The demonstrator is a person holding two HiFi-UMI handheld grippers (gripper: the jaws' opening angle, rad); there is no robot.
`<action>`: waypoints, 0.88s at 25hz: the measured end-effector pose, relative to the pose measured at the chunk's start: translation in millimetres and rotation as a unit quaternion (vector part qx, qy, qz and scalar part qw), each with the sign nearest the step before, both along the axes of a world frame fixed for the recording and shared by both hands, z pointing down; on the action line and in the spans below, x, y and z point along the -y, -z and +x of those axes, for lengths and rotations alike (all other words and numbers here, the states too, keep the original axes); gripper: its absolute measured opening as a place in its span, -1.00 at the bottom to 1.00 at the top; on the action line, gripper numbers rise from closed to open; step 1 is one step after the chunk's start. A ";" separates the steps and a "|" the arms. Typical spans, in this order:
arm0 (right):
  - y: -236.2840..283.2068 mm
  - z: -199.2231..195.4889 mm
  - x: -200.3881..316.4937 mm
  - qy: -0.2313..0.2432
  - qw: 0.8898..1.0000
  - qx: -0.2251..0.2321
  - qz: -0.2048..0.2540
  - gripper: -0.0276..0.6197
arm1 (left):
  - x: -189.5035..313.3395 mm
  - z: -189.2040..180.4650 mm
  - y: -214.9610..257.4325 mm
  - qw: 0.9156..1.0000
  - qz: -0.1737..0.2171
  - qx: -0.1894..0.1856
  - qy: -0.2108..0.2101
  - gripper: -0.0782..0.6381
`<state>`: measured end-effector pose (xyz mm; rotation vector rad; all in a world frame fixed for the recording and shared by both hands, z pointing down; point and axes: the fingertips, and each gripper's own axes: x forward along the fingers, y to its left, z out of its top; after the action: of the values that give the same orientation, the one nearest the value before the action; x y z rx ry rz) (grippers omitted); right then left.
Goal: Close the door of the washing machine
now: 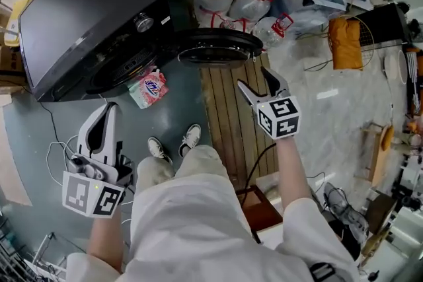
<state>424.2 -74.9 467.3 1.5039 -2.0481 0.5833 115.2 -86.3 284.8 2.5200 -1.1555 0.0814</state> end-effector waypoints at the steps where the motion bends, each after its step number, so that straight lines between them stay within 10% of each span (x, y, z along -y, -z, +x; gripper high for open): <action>1: -5.9 3.6 8.8 0.005 1.000 -0.005 -0.004 0.01 | 1.8 2.6 -3.0 1.000 0.000 0.000 0.001 -0.77; 22: -162.1 64.2 133.6 0.070 0.978 -0.167 -0.103 0.01 | -4.3 -19.9 -61.7 0.995 -0.050 0.042 0.070 -0.77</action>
<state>488.4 -208.5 629.4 1.2330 -1.7587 0.4376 95.2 -82.0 346.5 2.3614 -1.3234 0.2056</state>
